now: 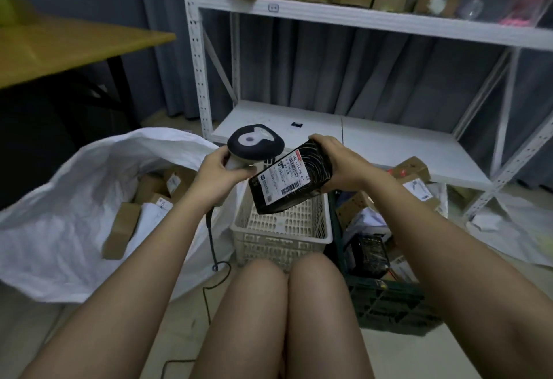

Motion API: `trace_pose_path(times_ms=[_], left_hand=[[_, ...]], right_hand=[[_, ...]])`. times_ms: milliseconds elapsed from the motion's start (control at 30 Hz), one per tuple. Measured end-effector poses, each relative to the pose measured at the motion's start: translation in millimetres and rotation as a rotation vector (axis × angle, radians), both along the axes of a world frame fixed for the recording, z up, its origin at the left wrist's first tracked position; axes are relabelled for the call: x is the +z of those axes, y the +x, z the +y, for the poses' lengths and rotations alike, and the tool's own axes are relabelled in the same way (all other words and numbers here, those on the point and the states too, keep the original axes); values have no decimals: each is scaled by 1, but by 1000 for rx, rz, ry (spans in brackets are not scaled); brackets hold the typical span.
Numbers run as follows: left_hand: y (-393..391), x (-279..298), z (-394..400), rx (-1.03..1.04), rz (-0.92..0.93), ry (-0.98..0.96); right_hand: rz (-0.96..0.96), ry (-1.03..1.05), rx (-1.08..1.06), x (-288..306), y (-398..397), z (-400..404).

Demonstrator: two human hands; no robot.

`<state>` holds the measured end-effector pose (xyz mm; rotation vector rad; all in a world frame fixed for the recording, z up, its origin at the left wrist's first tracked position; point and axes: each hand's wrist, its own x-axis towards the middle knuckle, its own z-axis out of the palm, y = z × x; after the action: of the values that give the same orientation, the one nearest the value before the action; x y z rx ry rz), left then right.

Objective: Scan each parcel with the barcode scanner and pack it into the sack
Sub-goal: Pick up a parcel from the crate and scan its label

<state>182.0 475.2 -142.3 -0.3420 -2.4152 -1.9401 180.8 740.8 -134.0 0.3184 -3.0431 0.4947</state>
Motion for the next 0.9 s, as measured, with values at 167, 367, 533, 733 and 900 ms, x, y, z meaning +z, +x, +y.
trace_pose_path(times_ms=[167, 367, 533, 733, 900], left_hand=[[24, 4, -27, -22, 1, -74], [39, -5, -44, -75, -55, -103], [45, -18, -53, -81, -93, -119], [47, -22, -53, -90, -108, -84], [44, -22, -50, -88, -97, -69]], right_hand=[[-70, 82, 52, 21, 8, -18], [-154, 59, 60, 33, 9, -32], [-153, 70, 80, 29, 7, -38], [-168, 59, 85, 23, 1, -36], [-164, 50, 92, 21, -1, -35]])
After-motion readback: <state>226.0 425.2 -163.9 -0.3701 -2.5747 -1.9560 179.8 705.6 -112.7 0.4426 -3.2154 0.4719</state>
